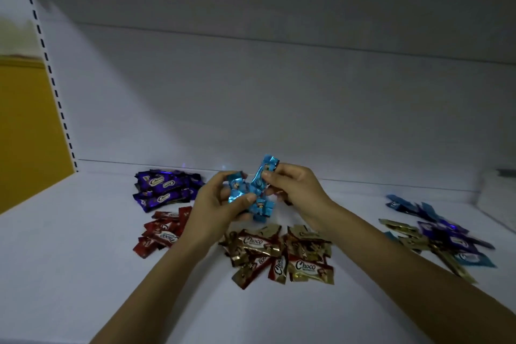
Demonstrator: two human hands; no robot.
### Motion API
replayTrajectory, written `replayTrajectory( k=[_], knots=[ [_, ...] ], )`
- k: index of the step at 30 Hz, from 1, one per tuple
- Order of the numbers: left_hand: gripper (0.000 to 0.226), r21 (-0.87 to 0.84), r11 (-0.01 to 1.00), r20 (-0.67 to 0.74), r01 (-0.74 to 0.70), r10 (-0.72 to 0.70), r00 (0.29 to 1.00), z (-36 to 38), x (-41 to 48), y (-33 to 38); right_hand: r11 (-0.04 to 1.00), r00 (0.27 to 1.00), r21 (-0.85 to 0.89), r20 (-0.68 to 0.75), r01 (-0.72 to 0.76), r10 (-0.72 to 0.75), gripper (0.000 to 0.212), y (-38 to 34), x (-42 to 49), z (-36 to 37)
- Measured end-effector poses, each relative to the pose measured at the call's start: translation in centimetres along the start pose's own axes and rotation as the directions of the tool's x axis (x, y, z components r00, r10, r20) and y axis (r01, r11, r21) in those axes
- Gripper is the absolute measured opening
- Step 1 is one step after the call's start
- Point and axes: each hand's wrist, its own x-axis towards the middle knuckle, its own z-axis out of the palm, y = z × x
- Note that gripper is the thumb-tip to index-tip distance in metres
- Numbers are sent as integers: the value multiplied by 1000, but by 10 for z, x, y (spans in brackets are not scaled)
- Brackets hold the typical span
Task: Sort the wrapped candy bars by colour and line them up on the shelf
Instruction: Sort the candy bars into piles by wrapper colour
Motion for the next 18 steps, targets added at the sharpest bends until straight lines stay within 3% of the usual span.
replayTrajectory(
  k=[2, 4, 7, 9, 12, 14, 16, 18],
  knots=[
    [45, -52, 999, -84, -16, 12, 996, -15, 1, -3, 990, 990, 91, -82, -109, 117, 8, 5, 23, 2],
    [46, -77, 996, -151, -56, 43, 988, -24, 2, -5, 980, 976, 49, -97, -192, 196, 8, 11, 44, 2],
    [41, -32, 996, -249, -89, 79, 965, -27, 2, -8, 892, 985, -418, -101, -171, 142, 40, 21, 58, 6],
    [32, 23, 993, -291, -115, 116, 950, -28, 3, -11, 837, 992, -544, -126, -65, -5, 44, 15, 54, 12],
    [24, 87, 988, -342, -127, 150, 928, -29, 3, -14, 973, 998, -231, 68, 7, 9, 45, -6, 35, 27],
    [23, 101, 986, -347, -133, 160, 924, -30, 3, -14, 992, 973, -123, 229, 21, 7, 28, -13, 25, 37],
    [22, 84, 988, -322, -129, 149, 935, -29, 1, -14, 990, 968, -119, 246, 80, -49, 4, -15, 22, 40],
    [23, -9, 994, -300, -106, 99, 949, -28, 1, -15, 995, 989, -82, 142, 56, -43, 9, -14, 28, 40]
  ],
)
